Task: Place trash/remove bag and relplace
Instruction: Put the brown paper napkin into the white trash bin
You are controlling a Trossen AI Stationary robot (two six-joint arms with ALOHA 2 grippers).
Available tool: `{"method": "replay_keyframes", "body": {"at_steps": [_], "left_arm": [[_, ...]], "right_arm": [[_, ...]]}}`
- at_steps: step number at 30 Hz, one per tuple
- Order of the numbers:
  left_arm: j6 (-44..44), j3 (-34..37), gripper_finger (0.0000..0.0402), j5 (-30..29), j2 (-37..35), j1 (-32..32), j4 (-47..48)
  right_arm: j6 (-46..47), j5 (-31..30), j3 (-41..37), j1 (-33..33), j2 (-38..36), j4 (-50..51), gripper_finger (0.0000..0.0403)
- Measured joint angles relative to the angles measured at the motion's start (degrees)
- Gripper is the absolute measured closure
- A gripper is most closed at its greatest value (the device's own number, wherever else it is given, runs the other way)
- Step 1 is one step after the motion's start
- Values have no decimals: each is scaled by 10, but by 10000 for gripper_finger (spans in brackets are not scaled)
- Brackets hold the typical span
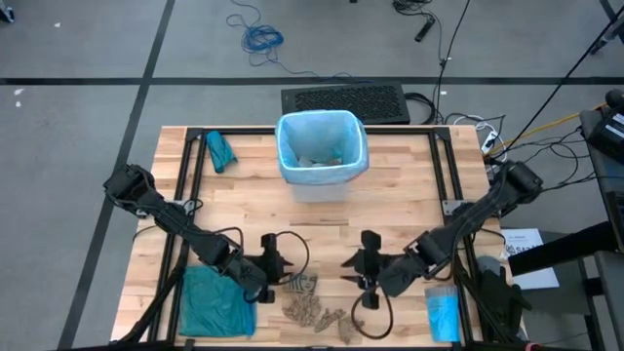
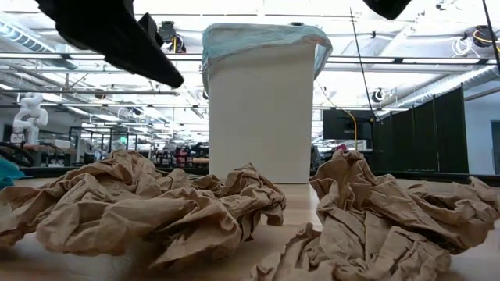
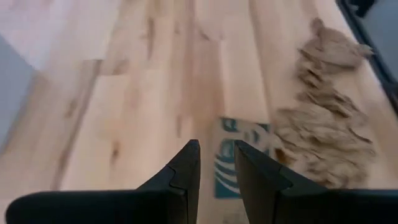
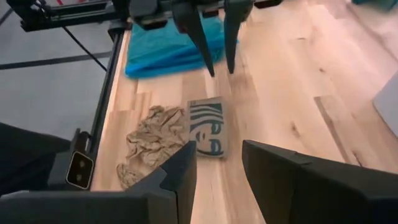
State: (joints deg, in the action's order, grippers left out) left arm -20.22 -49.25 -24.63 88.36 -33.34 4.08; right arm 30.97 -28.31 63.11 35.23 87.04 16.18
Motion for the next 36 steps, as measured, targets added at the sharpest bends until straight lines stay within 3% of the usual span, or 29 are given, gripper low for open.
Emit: {"method": "replay_keyframes", "body": {"at_steps": [8, 13, 16, 24, 36], "left_arm": [[-5, 0, 306, 89, 15, -20, -22], [-5, 0, 306, 168, 70, -33, -113], [-5, 0, 306, 167, 100, -33, -148], [-20, 0, 306, 88, 110, -23, -140], [-14, 0, 306, 121, 119, -48, -140]], "right_arm": [[-2, -34, 0, 10, 7, -9, 282], [-11, -35, 0, 10, 8, -9, 282], [-19, -39, 0, 10, 8, -10, 282], [-34, -64, 0, 9, 8, -10, 282], [-53, -64, 0, 4, 8, -11, 282]]}}
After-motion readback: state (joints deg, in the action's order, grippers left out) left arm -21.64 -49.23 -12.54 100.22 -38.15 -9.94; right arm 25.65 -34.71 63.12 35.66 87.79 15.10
